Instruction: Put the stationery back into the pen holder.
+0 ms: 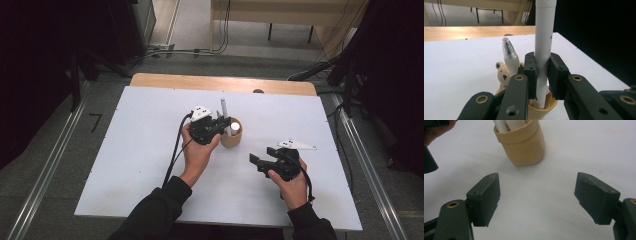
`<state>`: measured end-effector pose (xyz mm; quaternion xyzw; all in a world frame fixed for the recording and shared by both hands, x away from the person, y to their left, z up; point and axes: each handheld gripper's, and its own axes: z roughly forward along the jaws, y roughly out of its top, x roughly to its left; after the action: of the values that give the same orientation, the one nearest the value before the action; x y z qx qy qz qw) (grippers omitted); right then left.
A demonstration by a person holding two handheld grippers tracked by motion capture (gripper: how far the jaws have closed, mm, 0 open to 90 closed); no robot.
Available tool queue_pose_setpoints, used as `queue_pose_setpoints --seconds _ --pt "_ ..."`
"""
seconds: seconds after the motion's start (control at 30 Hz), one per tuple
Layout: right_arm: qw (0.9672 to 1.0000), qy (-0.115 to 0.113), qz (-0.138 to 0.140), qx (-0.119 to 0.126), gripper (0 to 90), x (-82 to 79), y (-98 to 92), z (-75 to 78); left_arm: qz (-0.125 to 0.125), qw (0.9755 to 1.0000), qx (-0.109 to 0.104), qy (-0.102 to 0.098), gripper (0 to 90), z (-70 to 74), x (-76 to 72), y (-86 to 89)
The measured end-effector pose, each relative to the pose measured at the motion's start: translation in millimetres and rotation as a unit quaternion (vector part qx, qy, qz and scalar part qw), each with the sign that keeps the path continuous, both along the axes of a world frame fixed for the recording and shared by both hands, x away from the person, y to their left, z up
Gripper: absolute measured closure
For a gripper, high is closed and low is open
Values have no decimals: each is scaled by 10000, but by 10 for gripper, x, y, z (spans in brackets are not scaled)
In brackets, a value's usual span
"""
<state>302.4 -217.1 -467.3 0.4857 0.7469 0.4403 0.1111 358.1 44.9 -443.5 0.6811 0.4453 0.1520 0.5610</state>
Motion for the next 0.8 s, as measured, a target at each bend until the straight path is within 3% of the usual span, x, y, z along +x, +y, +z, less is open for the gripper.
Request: queue_pose_setpoints --seconds 0.13,0.3,0.8 --pt "10000 0 -1 3 195 0 -1 -1 -13 10000 -19 4 727 -20 -10 -15" --pt "10000 13 1 4 195 2 2 -2 -38 9999 107 -35 638 -5 -47 -28" --pt "10000 9 -31 19 195 -1 -3 2 -97 9999 124 9 476 49 -249 74"
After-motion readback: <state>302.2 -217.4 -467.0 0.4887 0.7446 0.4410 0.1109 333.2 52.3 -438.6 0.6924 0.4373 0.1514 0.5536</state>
